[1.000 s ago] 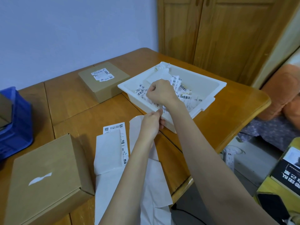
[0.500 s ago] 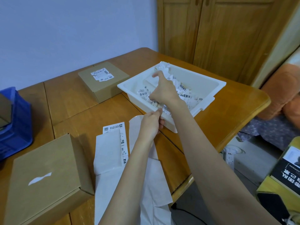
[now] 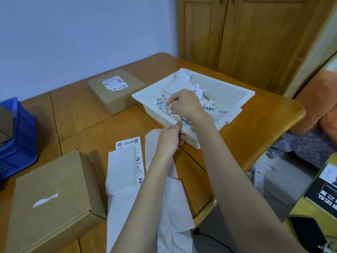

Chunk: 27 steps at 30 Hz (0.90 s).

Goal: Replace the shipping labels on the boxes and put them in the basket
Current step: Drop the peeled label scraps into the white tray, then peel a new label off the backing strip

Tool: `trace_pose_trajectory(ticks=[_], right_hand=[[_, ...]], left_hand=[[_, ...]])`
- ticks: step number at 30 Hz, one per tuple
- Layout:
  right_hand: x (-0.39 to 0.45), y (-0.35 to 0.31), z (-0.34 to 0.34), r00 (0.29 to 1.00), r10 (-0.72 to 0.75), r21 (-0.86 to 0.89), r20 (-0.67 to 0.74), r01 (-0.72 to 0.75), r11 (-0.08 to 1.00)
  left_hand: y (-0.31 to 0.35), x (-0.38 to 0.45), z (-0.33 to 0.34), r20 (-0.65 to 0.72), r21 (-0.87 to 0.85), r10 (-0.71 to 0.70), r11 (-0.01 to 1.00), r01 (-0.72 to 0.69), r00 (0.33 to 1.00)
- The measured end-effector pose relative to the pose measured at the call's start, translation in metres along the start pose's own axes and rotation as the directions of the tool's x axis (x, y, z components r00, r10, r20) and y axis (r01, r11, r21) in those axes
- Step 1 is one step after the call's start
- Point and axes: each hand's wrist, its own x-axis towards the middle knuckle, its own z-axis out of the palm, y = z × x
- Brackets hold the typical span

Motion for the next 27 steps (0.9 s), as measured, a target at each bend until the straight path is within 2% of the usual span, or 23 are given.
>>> trace_pose_trajectory(ticks=[3, 5, 6, 8, 9, 13, 16, 20, 23, 25, 27], right_hand=[[-0.001, 0.004, 0.002, 0.994, -0.068, -0.078, -0.081, 0.062, 0.995], [-0.001, 0.005, 0.003, 0.989, -0.082, -0.061, -0.119, 0.076, 0.995], [-0.001, 0.006, 0.003, 0.984, -0.091, -0.098, -0.151, 0.076, 0.992], [0.0, 0.006, 0.002, 0.972, -0.121, -0.28, -0.202, 0.061, 0.958], [0.001, 0.007, 0.002, 0.971, -0.117, -0.288, -0.208, 0.054, 0.956], [-0.003, 0.005, 0.001, 0.993, -0.001, 0.035, -0.116, 0.005, 0.999], [-0.008, 0.002, -0.001, 0.977, 0.0, 0.076, -0.214, 0.016, 0.997], [-0.021, -0.014, -0.004, 0.975, -0.099, 0.162, -0.197, 0.132, 0.978], [-0.039, -0.037, -0.003, 0.961, -0.189, 0.25, -0.201, 0.236, 0.939], [-0.055, -0.053, -0.002, 0.963, -0.231, 0.337, -0.141, 0.266, 0.903], [-0.068, -0.064, 0.004, 0.964, -0.266, 0.395, -0.008, 0.247, 0.885]], left_hand=[[0.0, 0.0, 0.0, -0.001, -0.008, 0.004, 1.0, -0.004, 1.0], [0.0, 0.0, 0.0, 0.002, -0.01, 0.004, 1.0, -0.003, 1.0], [0.0, 0.0, 0.0, 0.003, -0.008, 0.004, 1.0, -0.004, 1.0], [-0.001, -0.001, 0.0, 0.004, -0.002, 0.006, 1.0, -0.006, 1.0], [-0.001, -0.002, -0.001, 0.004, 0.002, 0.009, 1.0, -0.009, 1.0], [-0.002, -0.001, -0.002, 0.009, 0.009, 0.024, 1.0, -0.024, 1.0], [0.0, -0.004, -0.002, 0.014, 0.026, 0.008, 1.0, -0.009, 1.0], [0.006, -0.008, -0.015, -0.013, 0.03, 0.011, 0.999, -0.011, 1.0], [0.007, -0.007, -0.04, -0.092, 0.137, 0.106, 0.986, -0.093, 0.99], [0.004, -0.008, -0.062, -0.164, 0.223, 0.173, 0.965, -0.135, 0.971], [0.0, -0.012, -0.081, -0.221, 0.38, 0.213, 0.918, -0.118, 0.952]])
